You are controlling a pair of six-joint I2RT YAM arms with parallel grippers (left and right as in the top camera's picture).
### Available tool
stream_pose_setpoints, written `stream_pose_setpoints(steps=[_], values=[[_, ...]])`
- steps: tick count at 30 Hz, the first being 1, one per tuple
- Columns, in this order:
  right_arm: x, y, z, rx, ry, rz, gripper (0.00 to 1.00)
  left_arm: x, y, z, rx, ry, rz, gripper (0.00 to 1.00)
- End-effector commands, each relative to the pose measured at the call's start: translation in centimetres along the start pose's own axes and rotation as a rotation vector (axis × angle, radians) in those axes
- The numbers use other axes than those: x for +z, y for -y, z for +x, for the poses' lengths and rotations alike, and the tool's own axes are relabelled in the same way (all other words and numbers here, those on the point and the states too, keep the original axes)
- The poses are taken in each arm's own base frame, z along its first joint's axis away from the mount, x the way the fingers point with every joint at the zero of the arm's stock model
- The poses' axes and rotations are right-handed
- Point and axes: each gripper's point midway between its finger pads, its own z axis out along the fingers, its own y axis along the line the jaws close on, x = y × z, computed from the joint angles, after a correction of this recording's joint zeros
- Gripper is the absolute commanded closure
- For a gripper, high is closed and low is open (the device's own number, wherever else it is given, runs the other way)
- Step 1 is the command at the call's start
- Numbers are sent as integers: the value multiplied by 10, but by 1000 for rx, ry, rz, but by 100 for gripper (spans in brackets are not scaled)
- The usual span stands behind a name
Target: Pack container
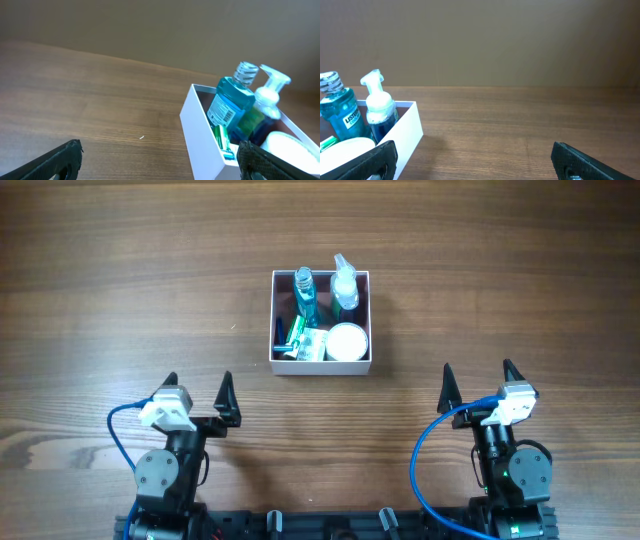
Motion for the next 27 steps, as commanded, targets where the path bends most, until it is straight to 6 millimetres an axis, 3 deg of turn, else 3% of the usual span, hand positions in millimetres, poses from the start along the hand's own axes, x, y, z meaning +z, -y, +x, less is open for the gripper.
stream_pose_setpoints(steps=[1, 7, 12, 27], values=[[-1, -1, -3, 0, 14, -8, 0, 0, 5, 1, 57, 8, 35, 0], [-1, -1, -3, 1, 13, -8, 0, 1, 7, -14, 56, 91, 46, 0], [-1, -1, -3, 1, 13, -8, 0, 2, 5, 2, 51, 29, 38, 0], [-1, -1, -3, 0, 14, -8, 0, 2, 6, 1, 50, 30, 45, 0]])
